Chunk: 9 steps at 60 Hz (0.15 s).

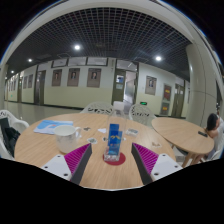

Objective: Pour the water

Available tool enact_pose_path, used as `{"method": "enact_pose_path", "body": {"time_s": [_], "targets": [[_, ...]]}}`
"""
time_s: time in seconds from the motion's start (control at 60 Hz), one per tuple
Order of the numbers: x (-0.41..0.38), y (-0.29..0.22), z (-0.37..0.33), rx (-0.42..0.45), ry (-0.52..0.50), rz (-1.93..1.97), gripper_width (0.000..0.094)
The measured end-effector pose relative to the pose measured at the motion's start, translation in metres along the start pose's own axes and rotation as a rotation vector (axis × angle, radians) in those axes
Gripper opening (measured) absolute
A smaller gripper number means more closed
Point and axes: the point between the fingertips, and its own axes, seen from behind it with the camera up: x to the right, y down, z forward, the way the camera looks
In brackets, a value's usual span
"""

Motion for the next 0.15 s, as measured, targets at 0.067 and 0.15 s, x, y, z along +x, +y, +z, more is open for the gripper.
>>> {"method": "enact_pose_path", "body": {"time_s": [0.067,0.15], "targets": [[-0.007,-0.002,-0.009,-0.009,-0.015,0.036,0.0852],[-0.014,-0.005,-0.026,-0.055,-0.051,0.123,0.0857]]}}
